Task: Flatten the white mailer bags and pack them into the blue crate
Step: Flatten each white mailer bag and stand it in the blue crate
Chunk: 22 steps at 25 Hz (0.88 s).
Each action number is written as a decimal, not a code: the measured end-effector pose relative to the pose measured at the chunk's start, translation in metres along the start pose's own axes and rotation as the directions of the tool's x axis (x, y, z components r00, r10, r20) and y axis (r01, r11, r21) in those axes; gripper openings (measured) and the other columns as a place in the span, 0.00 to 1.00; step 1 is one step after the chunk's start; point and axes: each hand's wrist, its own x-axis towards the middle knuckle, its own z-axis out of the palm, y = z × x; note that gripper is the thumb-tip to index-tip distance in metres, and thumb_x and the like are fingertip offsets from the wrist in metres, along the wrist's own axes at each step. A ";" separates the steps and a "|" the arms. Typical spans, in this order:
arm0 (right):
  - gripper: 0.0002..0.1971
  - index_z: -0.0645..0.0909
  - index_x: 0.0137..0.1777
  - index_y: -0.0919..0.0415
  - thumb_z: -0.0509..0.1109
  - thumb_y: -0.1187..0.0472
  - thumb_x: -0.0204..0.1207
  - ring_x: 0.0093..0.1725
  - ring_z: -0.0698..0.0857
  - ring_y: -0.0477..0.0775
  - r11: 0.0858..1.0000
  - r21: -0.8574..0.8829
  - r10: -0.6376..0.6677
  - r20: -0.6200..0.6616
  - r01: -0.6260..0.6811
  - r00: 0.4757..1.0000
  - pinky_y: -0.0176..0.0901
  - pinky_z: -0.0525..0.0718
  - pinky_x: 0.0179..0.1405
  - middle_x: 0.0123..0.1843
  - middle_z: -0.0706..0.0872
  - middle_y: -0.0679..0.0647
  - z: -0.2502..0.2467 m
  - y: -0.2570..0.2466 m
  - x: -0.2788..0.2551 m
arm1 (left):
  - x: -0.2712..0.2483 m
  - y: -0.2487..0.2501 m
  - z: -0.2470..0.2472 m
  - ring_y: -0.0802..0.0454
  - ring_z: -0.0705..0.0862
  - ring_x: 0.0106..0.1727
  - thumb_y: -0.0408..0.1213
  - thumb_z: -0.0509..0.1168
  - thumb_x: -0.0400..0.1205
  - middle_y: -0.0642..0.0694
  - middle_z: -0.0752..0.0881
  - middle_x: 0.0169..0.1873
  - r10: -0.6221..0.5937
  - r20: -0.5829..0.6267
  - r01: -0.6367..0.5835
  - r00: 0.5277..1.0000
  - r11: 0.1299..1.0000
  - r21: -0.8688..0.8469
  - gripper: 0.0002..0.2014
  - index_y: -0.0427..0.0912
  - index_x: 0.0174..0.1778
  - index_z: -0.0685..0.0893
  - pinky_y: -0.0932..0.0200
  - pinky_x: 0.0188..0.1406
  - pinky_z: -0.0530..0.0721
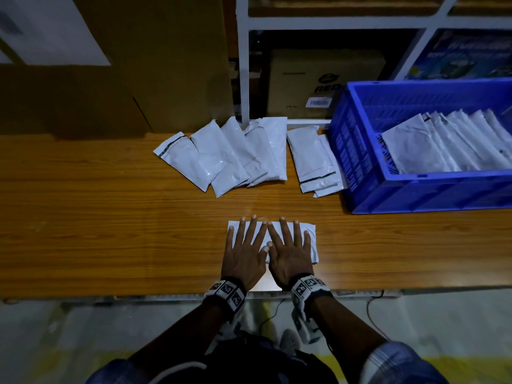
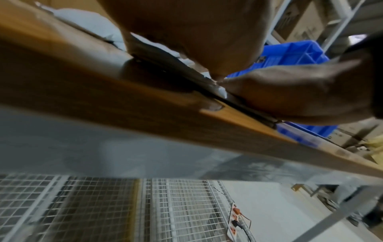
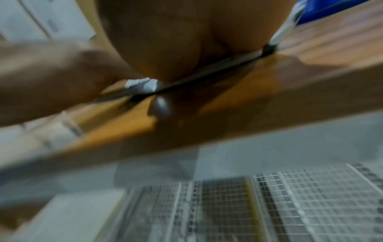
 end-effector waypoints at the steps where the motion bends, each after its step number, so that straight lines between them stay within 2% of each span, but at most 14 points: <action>1: 0.27 0.33 0.85 0.38 0.34 0.43 0.87 0.83 0.24 0.57 1.000 0.020 -0.005 0.014 0.005 1.000 0.63 0.30 0.82 0.85 0.26 0.46 -0.001 0.001 0.001 | 0.001 -0.001 0.000 0.45 0.40 0.89 0.53 0.37 0.90 0.48 0.45 0.88 0.001 -0.002 -0.001 1.000 1.000 0.006 0.28 0.53 0.89 0.49 0.37 0.85 0.43; 5: 0.28 0.35 0.85 0.35 0.38 0.43 0.87 0.82 0.23 0.52 0.991 0.124 -0.060 0.069 0.051 0.996 0.59 0.27 0.81 0.86 0.27 0.44 -0.010 0.008 0.000 | 0.000 -0.005 0.006 0.48 0.35 0.88 0.55 0.37 0.89 0.53 0.38 0.87 -0.021 0.045 0.021 0.999 1.000 -0.016 0.29 0.59 0.88 0.41 0.38 0.86 0.40; 8: 0.27 0.39 0.86 0.36 0.39 0.43 0.88 0.84 0.27 0.55 0.978 0.202 -0.046 -0.036 0.052 0.998 0.60 0.32 0.83 0.87 0.30 0.46 -0.018 0.015 -0.005 | 0.002 -0.006 0.007 0.49 0.36 0.88 0.57 0.39 0.88 0.54 0.40 0.88 -0.028 0.053 0.030 0.998 0.999 -0.037 0.30 0.61 0.88 0.43 0.40 0.86 0.40; 11: 0.28 0.37 0.86 0.37 0.39 0.42 0.88 0.84 0.27 0.58 0.990 0.143 0.005 -0.084 0.007 0.996 0.62 0.34 0.83 0.87 0.29 0.48 -0.010 0.015 -0.012 | 0.001 -0.007 0.009 0.49 0.40 0.88 0.56 0.42 0.88 0.53 0.44 0.88 -0.031 0.026 0.033 0.999 0.998 -0.054 0.30 0.61 0.88 0.48 0.40 0.86 0.42; 15: 0.28 0.39 0.86 0.38 0.41 0.42 0.88 0.85 0.30 0.61 1.000 0.017 -0.023 -0.093 0.025 0.995 0.64 0.37 0.83 0.88 0.33 0.50 0.010 0.011 -0.021 | -0.005 -0.005 0.010 0.49 0.36 0.88 0.55 0.41 0.89 0.52 0.42 0.88 -0.023 0.018 0.023 1.000 0.999 -0.027 0.29 0.59 0.88 0.46 0.40 0.86 0.40; 19: 0.28 0.36 0.85 0.36 0.39 0.41 0.87 0.84 0.28 0.59 1.000 0.018 -0.005 -0.049 0.006 0.999 0.63 0.35 0.83 0.87 0.29 0.48 0.007 0.012 -0.017 | -0.004 -0.006 0.010 0.49 0.33 0.87 0.57 0.37 0.89 0.53 0.38 0.88 -0.022 0.040 0.023 0.999 0.999 -0.027 0.30 0.59 0.88 0.42 0.37 0.86 0.41; 22: 0.28 0.35 0.85 0.37 0.37 0.41 0.86 0.84 0.27 0.59 0.999 0.038 -0.002 -0.018 0.003 1.000 0.63 0.33 0.83 0.86 0.28 0.48 0.005 0.013 -0.013 | -0.004 -0.002 0.005 0.46 0.35 0.88 0.60 0.38 0.90 0.52 0.39 0.88 -0.006 0.016 0.005 1.000 1.000 0.028 0.30 0.58 0.88 0.43 0.36 0.85 0.37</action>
